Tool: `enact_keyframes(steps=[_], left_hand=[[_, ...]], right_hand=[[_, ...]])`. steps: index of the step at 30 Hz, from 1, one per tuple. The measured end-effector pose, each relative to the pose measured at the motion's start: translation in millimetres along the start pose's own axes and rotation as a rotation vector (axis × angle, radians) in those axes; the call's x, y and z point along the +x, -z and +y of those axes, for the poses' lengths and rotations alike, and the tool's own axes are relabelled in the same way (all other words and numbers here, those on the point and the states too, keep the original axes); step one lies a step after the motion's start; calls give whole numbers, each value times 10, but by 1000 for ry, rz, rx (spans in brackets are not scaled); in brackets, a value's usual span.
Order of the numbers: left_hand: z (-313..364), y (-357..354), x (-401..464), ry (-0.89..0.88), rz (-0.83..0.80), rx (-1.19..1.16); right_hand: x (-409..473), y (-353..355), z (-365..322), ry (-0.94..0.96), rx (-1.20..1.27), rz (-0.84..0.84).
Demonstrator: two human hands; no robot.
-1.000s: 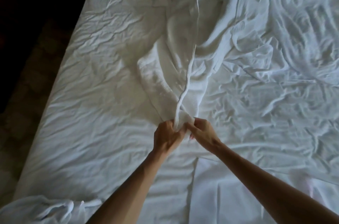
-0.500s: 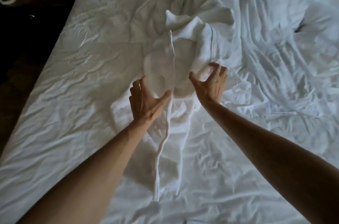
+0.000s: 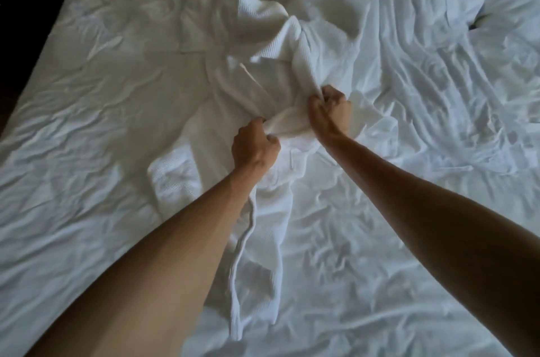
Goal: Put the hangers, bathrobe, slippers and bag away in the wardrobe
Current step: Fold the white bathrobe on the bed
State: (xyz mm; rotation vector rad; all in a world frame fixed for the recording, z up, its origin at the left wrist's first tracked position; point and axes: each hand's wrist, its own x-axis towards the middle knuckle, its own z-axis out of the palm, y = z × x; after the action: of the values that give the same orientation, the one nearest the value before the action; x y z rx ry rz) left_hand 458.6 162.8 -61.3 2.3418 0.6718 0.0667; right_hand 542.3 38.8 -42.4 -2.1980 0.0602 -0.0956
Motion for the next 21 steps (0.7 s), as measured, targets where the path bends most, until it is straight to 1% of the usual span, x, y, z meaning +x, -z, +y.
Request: enact_keyframes(steps=[3,5,7,9,11,15,19,21], left_hand=[[-241,164,-358,21,-100,-55],[-431,211,-677,75,-157,-147],[-603,292,-1073,131,-179,-270],[-751,354,-1473,161,-168,-362],[-900,382,-1872,170,-154,-404],[-1188,382,-2739,263,-206,-516],[-1410,410,-3614,347,-288,-457],[-1443,455,-3955,393,-338,-469]], right_hand=[[-530,64,112,13,31,-34],[-930,119,178,13,123,-99],[-1338,173,174,-88,188,-168],[-1730,247,165,-215,218,-223],[-2133,357,170,-265,243,-282],[-2942,622,276,-356,194,-428],[-3732,872,531,-465,97,-511],[-4038,986,622,-487,71,-554]])
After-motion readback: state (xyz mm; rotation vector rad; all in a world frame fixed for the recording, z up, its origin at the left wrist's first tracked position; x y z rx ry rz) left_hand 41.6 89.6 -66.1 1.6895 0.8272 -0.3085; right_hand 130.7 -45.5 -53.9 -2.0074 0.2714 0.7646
